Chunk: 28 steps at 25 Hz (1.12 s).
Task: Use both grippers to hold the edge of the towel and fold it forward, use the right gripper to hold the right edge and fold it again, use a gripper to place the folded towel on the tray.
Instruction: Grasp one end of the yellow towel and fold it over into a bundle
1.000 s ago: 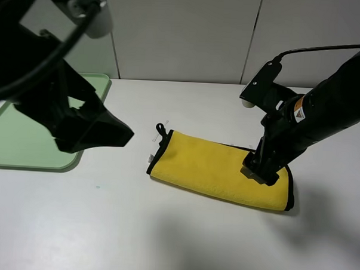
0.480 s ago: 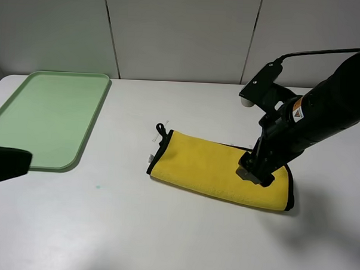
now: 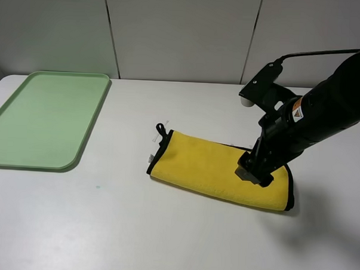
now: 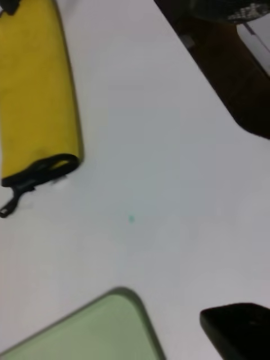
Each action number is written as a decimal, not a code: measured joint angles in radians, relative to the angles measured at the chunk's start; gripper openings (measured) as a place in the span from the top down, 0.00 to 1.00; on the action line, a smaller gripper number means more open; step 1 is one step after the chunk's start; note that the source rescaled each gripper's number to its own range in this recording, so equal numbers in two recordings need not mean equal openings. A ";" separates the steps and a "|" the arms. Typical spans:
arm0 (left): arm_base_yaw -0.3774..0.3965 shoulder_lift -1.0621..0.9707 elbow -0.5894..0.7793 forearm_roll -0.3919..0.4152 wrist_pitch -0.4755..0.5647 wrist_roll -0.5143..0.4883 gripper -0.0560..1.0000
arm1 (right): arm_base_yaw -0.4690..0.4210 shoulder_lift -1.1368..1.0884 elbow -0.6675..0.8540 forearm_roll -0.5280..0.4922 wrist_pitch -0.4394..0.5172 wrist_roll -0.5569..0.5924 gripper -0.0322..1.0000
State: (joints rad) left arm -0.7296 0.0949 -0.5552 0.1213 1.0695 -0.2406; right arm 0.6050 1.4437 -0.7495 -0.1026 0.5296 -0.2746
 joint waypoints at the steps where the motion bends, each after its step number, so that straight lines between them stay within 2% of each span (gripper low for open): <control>1: 0.000 -0.009 0.000 0.020 0.013 -0.003 0.01 | 0.000 0.000 0.000 0.001 0.000 0.000 0.00; 6: 0.000 -0.015 0.000 0.090 0.037 -0.015 0.00 | 0.000 0.000 0.000 0.002 0.000 0.000 0.00; 12: 0.000 -0.019 0.058 0.081 0.025 -0.053 0.00 | 0.000 0.000 0.000 0.003 0.000 0.000 0.00; 26: 0.000 -0.021 0.058 0.078 0.014 -0.055 0.00 | 0.000 0.000 0.000 0.022 0.000 0.000 0.00; 28: 0.022 -0.021 0.058 0.078 0.014 -0.055 0.00 | 0.000 0.000 0.000 0.022 -0.006 0.000 0.00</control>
State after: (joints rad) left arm -0.7073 0.0735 -0.4971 0.1990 1.0835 -0.2953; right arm 0.6050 1.4437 -0.7495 -0.0810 0.5233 -0.2746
